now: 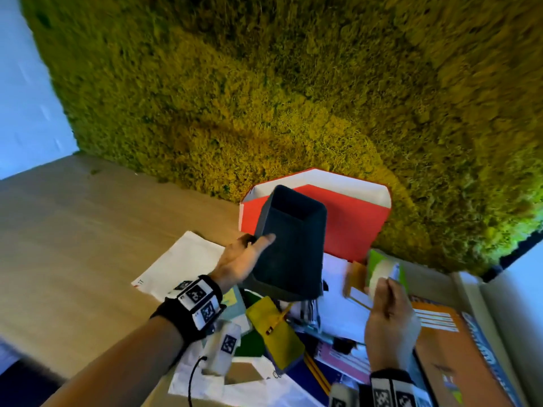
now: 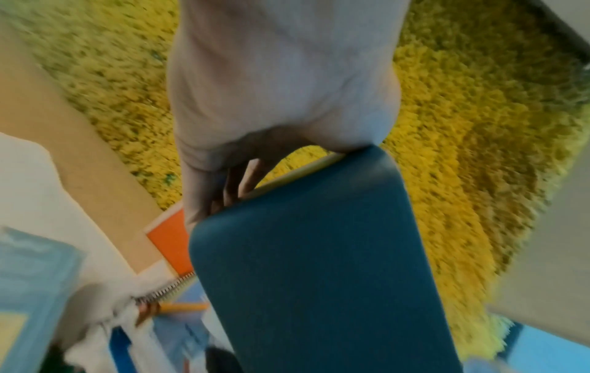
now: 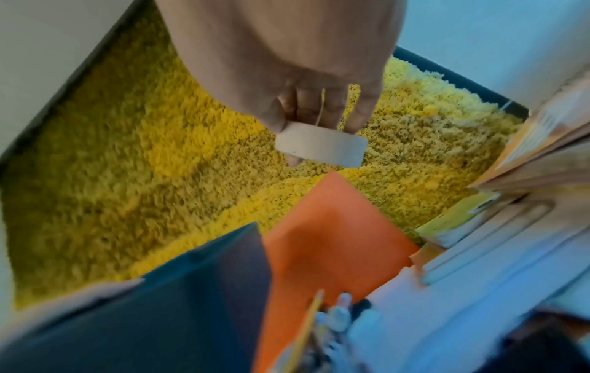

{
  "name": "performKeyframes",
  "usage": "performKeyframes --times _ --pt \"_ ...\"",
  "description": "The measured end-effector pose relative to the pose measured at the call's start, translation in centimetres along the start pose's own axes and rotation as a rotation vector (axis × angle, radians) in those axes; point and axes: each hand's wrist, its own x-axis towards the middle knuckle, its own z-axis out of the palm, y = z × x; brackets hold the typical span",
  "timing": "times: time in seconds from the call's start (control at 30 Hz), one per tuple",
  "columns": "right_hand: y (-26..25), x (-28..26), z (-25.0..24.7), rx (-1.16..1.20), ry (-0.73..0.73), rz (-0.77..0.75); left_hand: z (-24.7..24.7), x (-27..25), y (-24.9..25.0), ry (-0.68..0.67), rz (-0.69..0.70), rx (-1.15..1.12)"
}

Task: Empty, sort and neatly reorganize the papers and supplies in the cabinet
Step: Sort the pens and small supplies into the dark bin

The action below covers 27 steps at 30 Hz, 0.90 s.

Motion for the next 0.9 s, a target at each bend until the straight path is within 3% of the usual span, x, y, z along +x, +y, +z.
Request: performKeyframes --times 0.2,0.3,0.4,0.47,0.57,0.73,0.9 --pt "5.7 -1.8 4.2 -0.456 -0.410 0.074 -9.0 3.4 -0.3 0.030 -0.081 -0.157" --pt "6.3 -2.6 5.3 -0.519 -0.439 0.133 -13.6 5.5 -2.2 0.072 -0.140 -0.149" --pt "5.6 -2.5 6.4 -0.643 -0.375 0.109 -17.2 8.1 -5.2 0.102 -0.233 -0.119" --pt "3.9 -2.7 7.6 -0.581 -0.329 0.092 -18.7 9.7 -7.1 0.083 -0.317 -0.082" --pt "1.4 -3.2 9.5 -0.526 -0.407 0.085 -19.3 12.2 -9.3 0.015 -0.395 -0.001" --pt "-0.8 -3.8 11.3 -0.581 -0.505 0.291 -18.7 14.9 -10.3 -0.036 -0.296 0.108" --pt "-1.1 -4.1 11.3 -0.622 -0.537 0.406 -17.7 16.7 -8.5 0.059 -0.026 0.567"
